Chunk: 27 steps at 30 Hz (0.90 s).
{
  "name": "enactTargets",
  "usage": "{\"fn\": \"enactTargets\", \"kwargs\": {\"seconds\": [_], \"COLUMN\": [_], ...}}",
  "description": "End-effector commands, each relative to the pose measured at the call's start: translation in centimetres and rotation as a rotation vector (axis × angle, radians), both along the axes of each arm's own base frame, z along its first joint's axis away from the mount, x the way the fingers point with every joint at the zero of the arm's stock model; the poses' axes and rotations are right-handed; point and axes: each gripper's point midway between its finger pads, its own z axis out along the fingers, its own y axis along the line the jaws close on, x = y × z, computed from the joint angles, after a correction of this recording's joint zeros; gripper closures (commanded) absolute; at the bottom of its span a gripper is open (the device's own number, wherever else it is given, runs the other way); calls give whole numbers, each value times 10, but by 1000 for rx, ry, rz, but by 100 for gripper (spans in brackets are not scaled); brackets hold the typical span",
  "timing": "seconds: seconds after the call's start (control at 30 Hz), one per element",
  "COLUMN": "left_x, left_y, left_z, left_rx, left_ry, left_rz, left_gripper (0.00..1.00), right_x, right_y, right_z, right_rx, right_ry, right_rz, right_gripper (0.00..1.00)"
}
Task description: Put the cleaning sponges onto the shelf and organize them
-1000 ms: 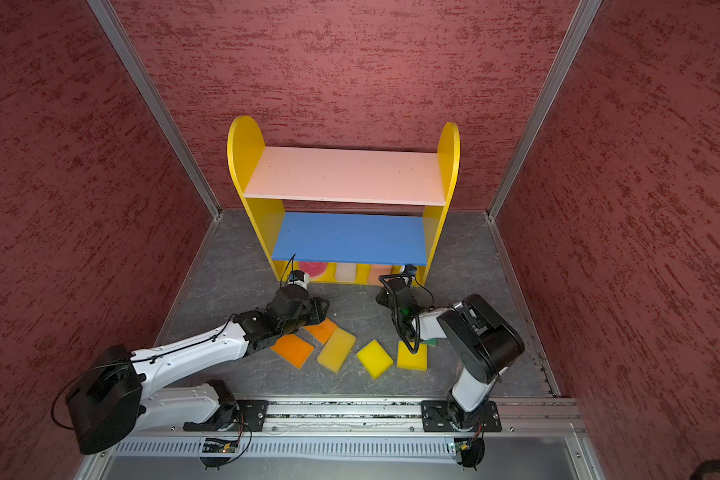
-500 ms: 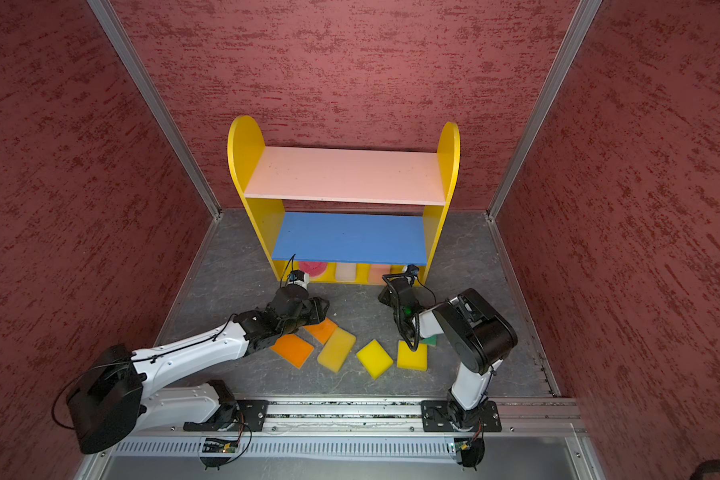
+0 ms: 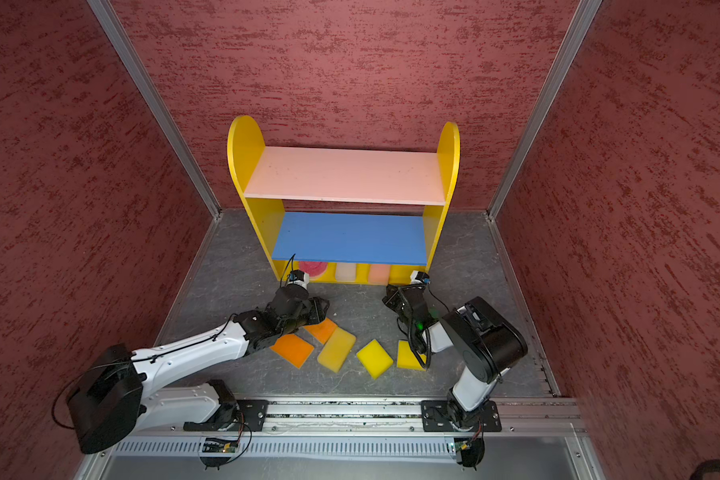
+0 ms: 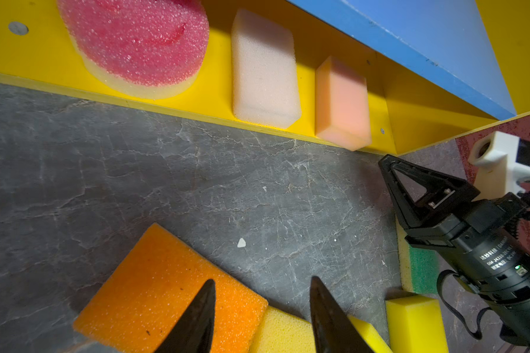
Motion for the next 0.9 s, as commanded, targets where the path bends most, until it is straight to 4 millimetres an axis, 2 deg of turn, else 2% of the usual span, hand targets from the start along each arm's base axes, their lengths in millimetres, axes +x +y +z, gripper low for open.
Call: {"fn": "enactTargets", "kwargs": {"seconds": [0.0,0.27,0.67,0.87], "left_x": [-3,-3,0,0], "left_y": [4,7,8,8], "left_z": [0,0,-1,-2], "left_rx": [0,0,-2,0], "left_ry": [-3,-8,1,8], "left_rz": [1,6,8,10], "left_gripper": [50,50,50,50], "right_x": [1,9,25,31], "right_y": [8,12,-8,-9], "right_z": [4,-4,-5,-9], "right_rx": [185,243,294,321], "right_ry": [25,35,-46,-67], "right_rz": [0,-16,-127,-151], "right_gripper": [100,100,100,100]}}
